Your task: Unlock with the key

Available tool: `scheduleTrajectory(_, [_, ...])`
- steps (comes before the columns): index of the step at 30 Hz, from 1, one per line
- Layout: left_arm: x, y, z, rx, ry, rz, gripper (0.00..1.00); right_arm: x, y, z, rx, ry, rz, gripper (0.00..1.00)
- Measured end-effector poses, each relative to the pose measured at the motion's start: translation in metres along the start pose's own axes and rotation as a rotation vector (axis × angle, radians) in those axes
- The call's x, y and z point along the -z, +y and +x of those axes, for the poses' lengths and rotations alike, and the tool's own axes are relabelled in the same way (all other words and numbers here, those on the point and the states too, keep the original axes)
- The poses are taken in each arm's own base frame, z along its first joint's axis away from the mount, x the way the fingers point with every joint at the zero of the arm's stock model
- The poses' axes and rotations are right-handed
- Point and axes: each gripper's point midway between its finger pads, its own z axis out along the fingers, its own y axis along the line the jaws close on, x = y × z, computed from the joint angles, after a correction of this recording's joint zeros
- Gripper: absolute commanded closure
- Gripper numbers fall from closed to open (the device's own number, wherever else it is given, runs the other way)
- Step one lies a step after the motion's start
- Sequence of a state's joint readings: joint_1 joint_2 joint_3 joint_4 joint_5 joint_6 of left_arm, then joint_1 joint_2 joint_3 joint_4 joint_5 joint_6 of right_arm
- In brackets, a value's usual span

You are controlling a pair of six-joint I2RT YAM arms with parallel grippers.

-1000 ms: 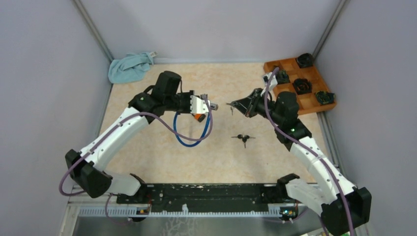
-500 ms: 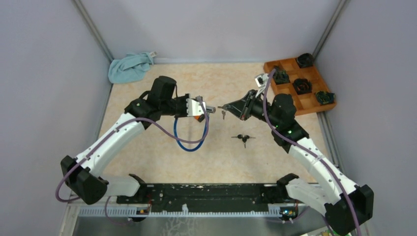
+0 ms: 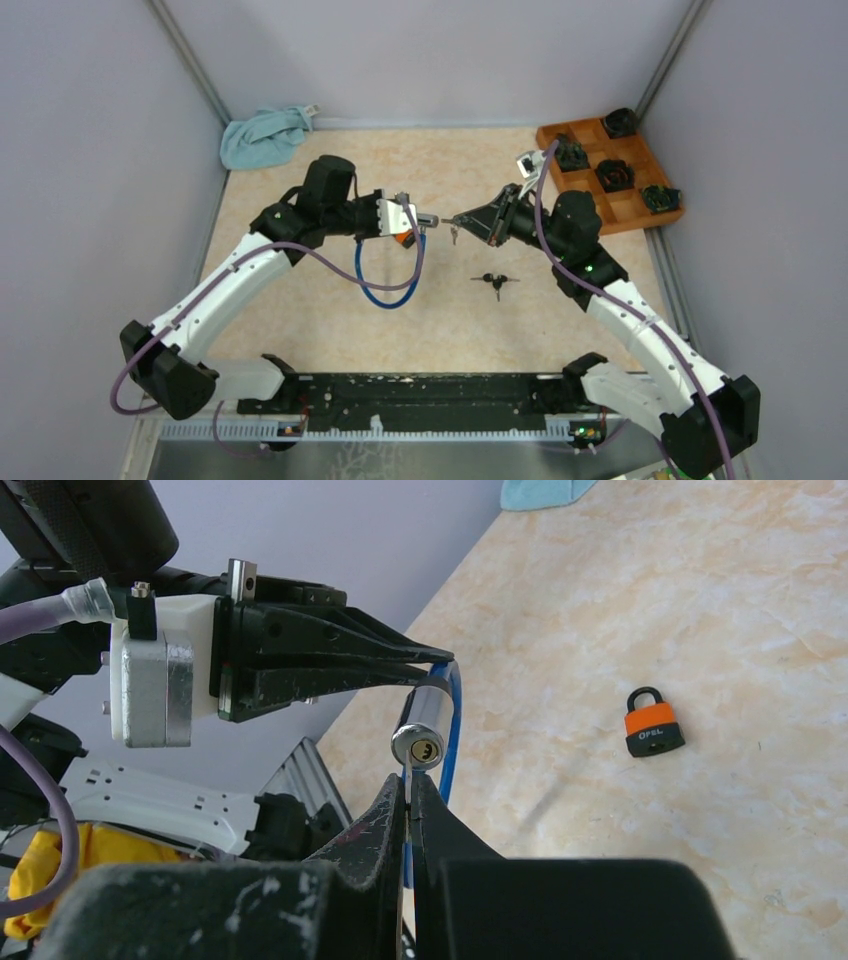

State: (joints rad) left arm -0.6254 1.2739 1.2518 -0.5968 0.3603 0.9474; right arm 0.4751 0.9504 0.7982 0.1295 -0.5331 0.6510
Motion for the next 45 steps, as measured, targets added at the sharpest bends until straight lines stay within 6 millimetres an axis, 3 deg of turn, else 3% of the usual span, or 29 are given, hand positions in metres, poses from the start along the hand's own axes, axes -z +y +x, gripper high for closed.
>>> scheduleTrajectory(26, [-0.001,0.0,0.002,-0.001,0.004,-0.002,1.0,-0.009,-0.011,0.014,-0.067,0.033,0.017,1.0])
scheduleTrajectory(45, [-0.001,0.001,0.002,-0.011,0.006,-0.006,1.0,-0.005,-0.021,0.022,-0.055,0.062,0.069,1.0])
